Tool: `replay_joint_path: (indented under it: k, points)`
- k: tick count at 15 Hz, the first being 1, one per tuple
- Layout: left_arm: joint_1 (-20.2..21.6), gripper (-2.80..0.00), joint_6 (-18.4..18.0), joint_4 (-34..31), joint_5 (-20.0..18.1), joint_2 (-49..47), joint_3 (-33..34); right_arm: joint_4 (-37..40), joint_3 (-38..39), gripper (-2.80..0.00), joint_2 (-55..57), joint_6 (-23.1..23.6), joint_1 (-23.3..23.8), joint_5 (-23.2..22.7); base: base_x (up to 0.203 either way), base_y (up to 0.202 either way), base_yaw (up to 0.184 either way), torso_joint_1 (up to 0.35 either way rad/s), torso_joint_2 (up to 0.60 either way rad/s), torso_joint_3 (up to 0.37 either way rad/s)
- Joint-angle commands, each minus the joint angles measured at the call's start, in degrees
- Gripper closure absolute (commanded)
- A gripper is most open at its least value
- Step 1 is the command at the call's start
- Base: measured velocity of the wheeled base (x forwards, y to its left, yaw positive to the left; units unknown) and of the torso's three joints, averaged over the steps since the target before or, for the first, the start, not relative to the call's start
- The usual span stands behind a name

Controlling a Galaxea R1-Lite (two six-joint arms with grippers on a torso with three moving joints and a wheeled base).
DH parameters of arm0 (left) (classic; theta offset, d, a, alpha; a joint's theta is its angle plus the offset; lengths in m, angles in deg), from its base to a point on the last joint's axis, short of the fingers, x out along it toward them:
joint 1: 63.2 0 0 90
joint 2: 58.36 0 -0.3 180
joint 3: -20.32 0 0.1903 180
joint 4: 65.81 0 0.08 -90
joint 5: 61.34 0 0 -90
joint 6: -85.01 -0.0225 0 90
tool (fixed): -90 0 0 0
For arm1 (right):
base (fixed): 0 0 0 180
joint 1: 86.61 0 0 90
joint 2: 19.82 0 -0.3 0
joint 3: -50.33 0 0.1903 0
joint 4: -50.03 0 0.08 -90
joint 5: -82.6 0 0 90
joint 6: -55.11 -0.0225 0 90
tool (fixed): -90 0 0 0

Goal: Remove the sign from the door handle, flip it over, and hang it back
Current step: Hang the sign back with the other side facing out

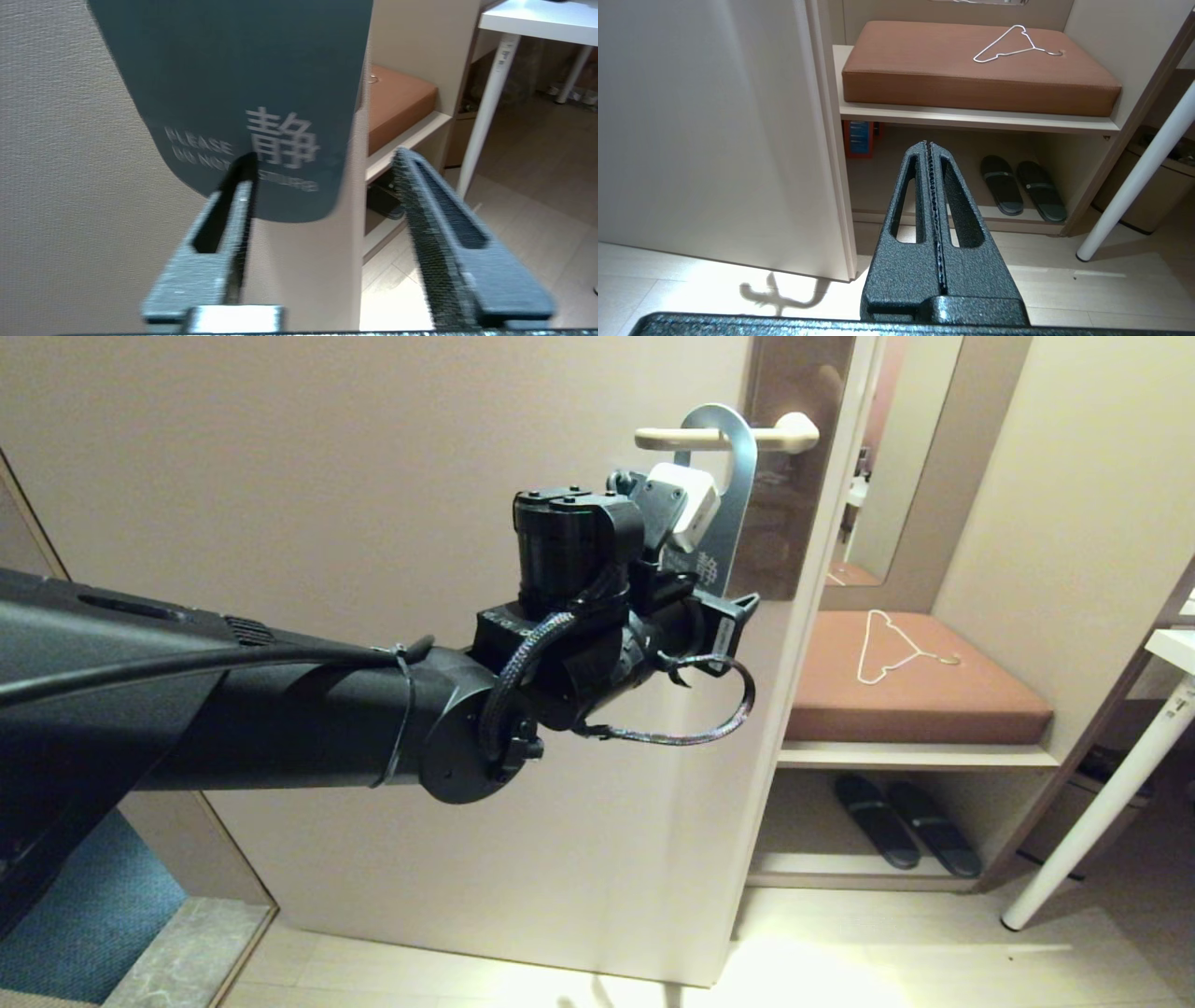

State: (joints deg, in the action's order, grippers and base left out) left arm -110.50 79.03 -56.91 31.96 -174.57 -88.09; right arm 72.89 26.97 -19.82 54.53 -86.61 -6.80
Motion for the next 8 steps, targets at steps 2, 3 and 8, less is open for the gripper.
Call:
replay_joint_path:
  k: [2,3,8]
  points:
    - [-0.52,-2.80,-0.08,0.16,0.12,0.29,0.14,-0.02,0.00,0.00,0.00,-0.04,0.00,0.02,0.000,0.000,0.000,0.000,0.00,0.000]
    - [-0.61,-2.80,0.01,0.16,0.12,0.53,0.14,-0.02,0.00,0.00,0.00,-0.04,0.00,0.02,0.000,0.000,0.000,0.000,0.00,0.000]
    - [1.01,-2.80,0.19,-0.01,0.14,3.10,0.21,-0.02,0.00,0.00,0.00,-0.04,0.00,0.02,0.000,0.000,0.000,0.000,0.00,0.000]
